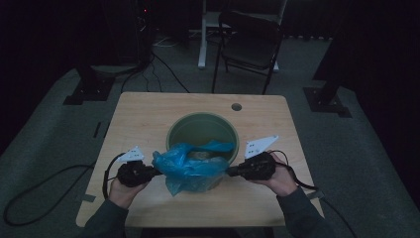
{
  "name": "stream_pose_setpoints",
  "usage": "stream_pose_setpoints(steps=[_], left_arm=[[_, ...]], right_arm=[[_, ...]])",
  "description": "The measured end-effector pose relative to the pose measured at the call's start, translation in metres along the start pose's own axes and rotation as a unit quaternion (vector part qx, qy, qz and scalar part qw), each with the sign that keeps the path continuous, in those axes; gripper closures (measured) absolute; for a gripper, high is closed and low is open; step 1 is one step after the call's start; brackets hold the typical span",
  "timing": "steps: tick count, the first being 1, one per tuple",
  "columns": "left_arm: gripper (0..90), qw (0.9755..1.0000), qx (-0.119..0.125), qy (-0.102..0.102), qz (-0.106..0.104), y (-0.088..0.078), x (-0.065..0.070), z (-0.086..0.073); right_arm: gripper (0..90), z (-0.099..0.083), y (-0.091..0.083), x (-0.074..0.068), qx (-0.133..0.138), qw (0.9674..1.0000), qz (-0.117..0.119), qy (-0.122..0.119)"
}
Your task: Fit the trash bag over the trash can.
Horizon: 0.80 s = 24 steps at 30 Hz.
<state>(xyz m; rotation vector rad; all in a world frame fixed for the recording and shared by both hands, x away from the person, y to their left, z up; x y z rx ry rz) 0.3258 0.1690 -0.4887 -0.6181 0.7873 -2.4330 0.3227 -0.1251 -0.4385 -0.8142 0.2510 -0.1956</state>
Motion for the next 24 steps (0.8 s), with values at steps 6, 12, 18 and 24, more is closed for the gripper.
stream_pose_setpoints(steps=[6,12,18,24], left_arm=[[85.9,0.9995,0.027,0.016,-0.004,-0.010,0.007,0.004],[85.7,0.9989,0.041,0.022,-0.001,-0.011,0.009,0.008],[85.6,0.9985,0.048,0.025,0.000,-0.014,0.011,0.010],[77.9,0.9983,0.052,0.027,-0.001,-0.018,0.013,0.012]], right_arm=[[75.0,-0.007,-0.012,0.009,0.013,0.9996,-0.018,0.017],[56.6,0.000,-0.041,0.003,0.077,0.9969,-0.017,-0.005],[49.7,0.013,-0.062,0.000,0.117,0.9927,-0.022,-0.019],[46.1,0.020,-0.069,-0.005,0.146,0.9889,-0.004,-0.030]])
Point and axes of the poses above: each handheld gripper's, and its own axes: y roughly forward along the jaws, z roughly out of its top, x roughly to its right, the point moved 7 cm from there along y, roughly forward along the jaws, and after that the axes turned 8 degrees about -x, right-handed, at the moved point
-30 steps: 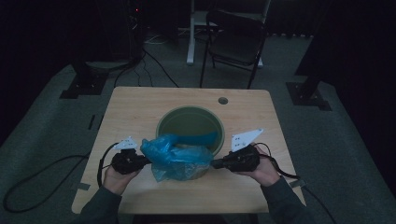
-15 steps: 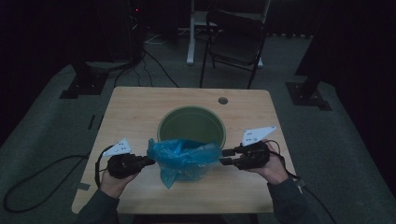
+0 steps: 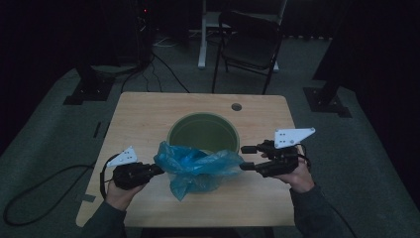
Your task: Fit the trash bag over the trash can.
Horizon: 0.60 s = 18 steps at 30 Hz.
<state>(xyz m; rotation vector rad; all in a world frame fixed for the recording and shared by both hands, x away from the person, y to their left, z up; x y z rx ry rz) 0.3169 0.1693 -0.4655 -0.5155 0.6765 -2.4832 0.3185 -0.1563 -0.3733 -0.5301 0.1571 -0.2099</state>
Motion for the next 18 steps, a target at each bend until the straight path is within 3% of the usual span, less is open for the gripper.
stream_pose_setpoints(steps=[2,4,5,8,11,15,18], left_arm=[[69.7,1.0000,0.001,0.004,-0.002,-0.002,0.001,0.001],[61.0,0.9998,0.013,0.011,-0.012,-0.009,0.004,0.003],[58.9,0.9996,0.019,0.013,-0.016,-0.011,0.004,0.004],[55.2,0.9989,0.035,0.022,-0.020,-0.020,0.005,0.007],[51.6,0.9980,0.050,0.031,-0.022,-0.028,0.007,0.010],[48.2,0.9964,0.069,0.046,-0.018,-0.037,0.010,0.017],[45.0,0.9935,0.096,0.061,-0.002,-0.044,0.014,0.028]], right_arm=[[52.0,0.003,0.002,-0.001,0.005,1.0000,0.004,-0.002],[75.2,0.004,0.006,0.001,-0.004,0.9999,0.007,0.011],[80.0,0.002,0.008,0.005,-0.011,0.9997,0.002,0.023],[83.4,-0.002,0.012,0.016,-0.025,0.9974,-0.021,0.064],[83.5,-0.004,0.013,0.021,-0.029,0.9960,-0.026,0.081],[83.9,-0.005,0.013,0.023,-0.030,0.9950,-0.033,0.089],[84.0,-0.004,0.014,0.023,-0.036,0.9947,-0.033,0.091]])
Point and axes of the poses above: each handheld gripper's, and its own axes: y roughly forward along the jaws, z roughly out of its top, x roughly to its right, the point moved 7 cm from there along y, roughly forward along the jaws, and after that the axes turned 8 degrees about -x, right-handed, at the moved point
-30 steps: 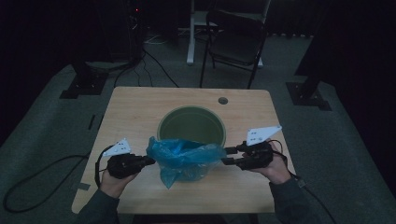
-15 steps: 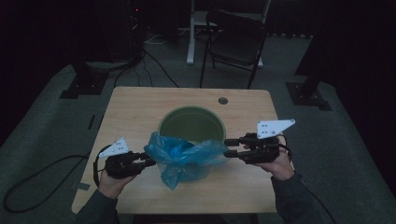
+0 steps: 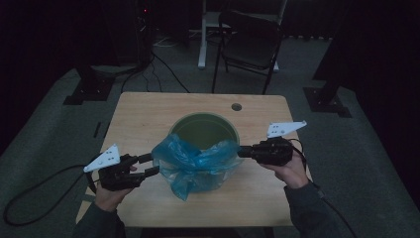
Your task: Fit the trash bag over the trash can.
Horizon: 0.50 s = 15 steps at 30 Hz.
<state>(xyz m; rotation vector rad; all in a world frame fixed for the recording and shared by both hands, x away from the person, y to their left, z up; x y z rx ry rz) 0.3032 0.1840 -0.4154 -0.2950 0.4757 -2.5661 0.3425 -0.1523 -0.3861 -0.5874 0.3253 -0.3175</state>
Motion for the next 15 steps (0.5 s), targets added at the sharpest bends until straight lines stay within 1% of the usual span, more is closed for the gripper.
stream_pose_setpoints(steps=[2,4,5,7,8,10,11,15], left_arm=[[43.8,0.9997,0.017,0.014,0.006,-0.002,0.001,0.010],[43.0,0.9997,0.017,0.014,0.006,-0.002,0.001,0.010],[42.6,0.9988,0.035,0.030,0.018,-0.003,0.002,0.024],[41.7,0.9981,0.047,0.033,0.023,-0.002,0.001,0.031],[41.7,0.9981,0.047,0.033,0.023,-0.002,0.001,0.031],[41.7,0.9972,0.062,0.032,0.026,-0.003,-0.001,0.037],[41.7,0.9971,0.064,0.032,0.026,-0.002,-0.001,0.039],[41.0,0.9975,0.048,0.040,0.033,0.004,-0.005,0.043]], right_arm=[[84.0,0.000,0.001,0.000,-0.003,1.0000,-0.004,0.001],[84.0,0.000,0.001,0.001,-0.004,1.0000,-0.004,0.001],[84.0,0.000,0.000,0.001,-0.004,1.0000,-0.004,0.003],[84.0,-0.001,0.000,0.001,-0.006,1.0000,-0.003,0.003],[84.0,-0.001,0.000,0.002,-0.007,1.0000,-0.003,0.005],[84.0,-0.001,0.000,0.002,-0.008,1.0000,-0.004,0.005],[84.0,-0.002,-0.001,0.002,-0.007,1.0000,-0.004,0.005],[83.5,-0.004,-0.001,0.002,-0.015,0.9999,-0.001,0.004]])
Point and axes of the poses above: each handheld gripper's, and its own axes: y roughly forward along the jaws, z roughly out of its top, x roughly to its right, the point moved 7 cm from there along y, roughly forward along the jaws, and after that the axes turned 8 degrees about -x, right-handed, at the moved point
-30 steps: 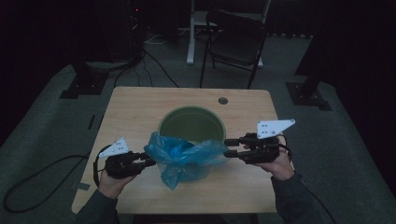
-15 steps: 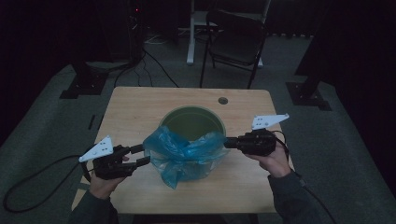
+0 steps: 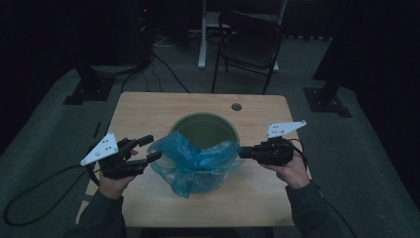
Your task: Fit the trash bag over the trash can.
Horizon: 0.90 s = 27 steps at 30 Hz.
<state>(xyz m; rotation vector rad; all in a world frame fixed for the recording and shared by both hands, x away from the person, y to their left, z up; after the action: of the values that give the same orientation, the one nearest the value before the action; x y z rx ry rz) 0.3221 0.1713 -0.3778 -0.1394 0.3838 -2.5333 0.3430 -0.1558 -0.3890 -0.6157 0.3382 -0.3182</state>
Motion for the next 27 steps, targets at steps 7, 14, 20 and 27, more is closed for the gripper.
stream_pose_setpoints(steps=[7,14,20,27], left_arm=[[65.2,0.9997,-0.019,0.013,0.000,0.014,-0.004,0.009],[87.1,0.9996,-0.027,-0.004,0.007,0.023,-0.013,0.018],[89.7,0.9987,-0.032,-0.026,0.029,0.027,-0.026,0.021],[89.8,0.9975,-0.043,-0.038,0.042,0.036,-0.031,0.023]], right_arm=[[62.3,0.002,-0.001,-0.005,0.000,0.9997,0.011,-0.024],[44.7,0.006,-0.010,-0.014,0.011,0.9980,0.017,-0.060],[39.7,0.008,-0.014,-0.019,0.023,0.9965,0.032,-0.074],[36.5,0.014,-0.016,-0.026,0.044,0.9940,0.053,-0.085]])
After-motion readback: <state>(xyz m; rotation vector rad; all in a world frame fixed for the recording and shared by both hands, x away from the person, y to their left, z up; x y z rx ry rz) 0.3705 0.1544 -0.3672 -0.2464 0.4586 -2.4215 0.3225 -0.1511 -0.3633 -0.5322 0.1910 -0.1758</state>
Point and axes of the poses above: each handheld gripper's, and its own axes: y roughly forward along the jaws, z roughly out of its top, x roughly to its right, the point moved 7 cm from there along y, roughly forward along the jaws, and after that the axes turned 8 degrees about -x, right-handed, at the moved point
